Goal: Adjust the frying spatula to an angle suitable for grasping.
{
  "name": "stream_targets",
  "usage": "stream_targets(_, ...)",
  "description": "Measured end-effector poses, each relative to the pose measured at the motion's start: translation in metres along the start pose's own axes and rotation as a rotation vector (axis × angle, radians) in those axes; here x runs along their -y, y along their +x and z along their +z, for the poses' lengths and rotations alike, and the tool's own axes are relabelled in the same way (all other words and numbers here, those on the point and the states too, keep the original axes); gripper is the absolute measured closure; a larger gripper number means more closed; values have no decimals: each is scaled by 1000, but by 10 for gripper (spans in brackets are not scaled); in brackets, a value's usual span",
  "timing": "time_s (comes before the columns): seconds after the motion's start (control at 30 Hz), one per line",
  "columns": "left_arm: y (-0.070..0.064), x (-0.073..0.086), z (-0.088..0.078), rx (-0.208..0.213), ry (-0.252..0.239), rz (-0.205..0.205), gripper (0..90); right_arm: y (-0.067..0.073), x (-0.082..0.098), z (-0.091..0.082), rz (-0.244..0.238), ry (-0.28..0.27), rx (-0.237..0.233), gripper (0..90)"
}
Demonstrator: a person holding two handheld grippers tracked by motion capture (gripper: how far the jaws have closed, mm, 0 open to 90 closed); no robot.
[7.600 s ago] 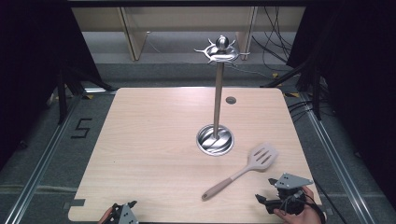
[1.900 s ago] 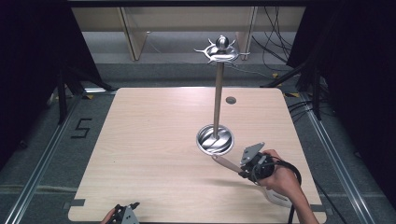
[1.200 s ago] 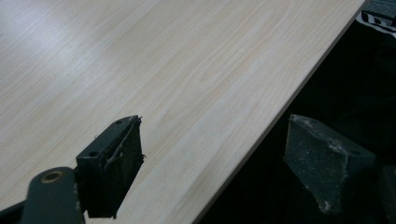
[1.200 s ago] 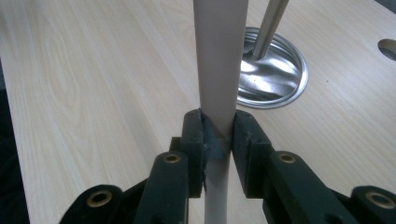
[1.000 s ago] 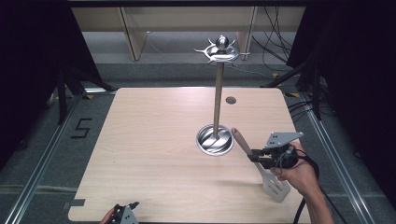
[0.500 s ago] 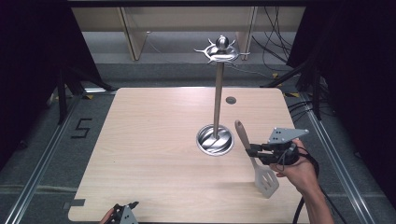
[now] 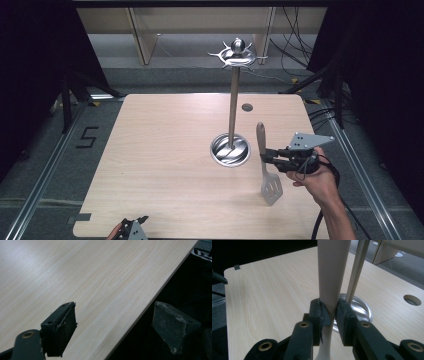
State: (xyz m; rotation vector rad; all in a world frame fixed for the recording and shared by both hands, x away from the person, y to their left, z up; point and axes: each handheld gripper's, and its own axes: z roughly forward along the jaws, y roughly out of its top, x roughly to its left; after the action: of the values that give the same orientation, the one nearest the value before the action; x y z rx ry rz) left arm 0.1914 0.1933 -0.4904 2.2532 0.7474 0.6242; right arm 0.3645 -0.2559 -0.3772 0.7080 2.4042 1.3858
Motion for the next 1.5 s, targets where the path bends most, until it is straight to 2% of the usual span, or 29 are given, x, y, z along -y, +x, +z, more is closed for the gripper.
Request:
stream_targets(0.1,0,0,-1,-4,7,2,185,0,-1,0,11,-17,8,763)
stream_targets(0.13,2,0,0,2,20,26,185,0,-2,0,8,-18,3,763)
stream_targets(0.2,2,0,0,2,23,31,185,-1,-3,0,-10,-26,3,763)
stream_targets(0.23,3,0,-2,15,24,30,185,2,-4,-1,16,-24,4,763)
stream_targets(0.33,3,0,-1,-9,23,28,185,0,-8,-1,-3,-39,9,763)
stream_targets(0.37,3,0,-1,-9,23,28,185,1,-9,-1,8,-51,18,763)
stream_targets(0.4,3,1,0,-9,5,5,185,1,-11,-2,1,-46,7,763)
stream_targets(0.43,3,1,0,-9,5,5,185,1,-11,-2,1,-46,7,763)
stream_targets(0.47,4,1,0,-5,25,24,185,0,-15,-3,-7,-56,9,763)
stream_targets(0.5,3,1,0,4,5,-6,185,2,-16,-3,22,-67,18,763)
stream_targets(0.57,4,1,0,-5,8,-5,185,1,-18,-3,12,-70,21,763)
stream_targets(0.6,6,1,-2,3,28,17,185,1,-23,-4,3,-89,22,763)
stream_targets(0.7,5,2,0,-11,22,11,185,0,-30,-5,-11,-100,31,763)
stream_targets(0.77,5,1,0,-9,26,18,185,-2,-43,-6,-23,-112,43,763)
stream_targets(0.8,4,2,1,-4,9,-4,185,-2,-48,-7,-22,-102,38,763)
stream_targets(0.83,4,2,1,-4,9,-4,185,-2,-48,-7,-22,-102,38,763)
stream_targets(0.87,3,2,1,-23,13,-3,185,-3,-57,-8,-23,-112,59,763)
stream_targets(0.93,3,2,0,-17,12,-3,185,-6,-65,-9,-44,-120,62,763)
stream_targets(1.13,3,2,1,3,17,-10,185,-9,-82,-10,-39,-130,85,763)
stream_targets(1.17,3,2,0,-8,17,-6,185,-11,-88,-10,-54,-128,84,763)
stream_targets(1.2,4,2,0,-9,22,2,185,-11,-91,-9,-43,-140,89,763)
stream_targets(1.23,5,1,-1,8,42,22,185,-11,-91,-9,-43,-140,89,763)
stream_targets(1.3,5,2,0,14,41,13,185,-11,-95,-9,-31,-127,78,763)
stream_targets(1.33,3,2,2,-3,20,1,185,-13,-99,-9,-49,-133,88,763)
stream_targets(1.37,3,2,2,-3,20,1,185,-13,-101,-8,-45,-139,89,763)
stream_targets(1.4,3,2,2,-2,22,-5,185,-14,-102,-8,-32,-142,96,762)
stream_targets(1.43,3,2,1,16,34,6,185,-15,-104,-9,-30,-141,85,763)
stream_targets(1.5,3,2,2,14,19,-8,185,-16,-105,-9,-28,-147,91,763)
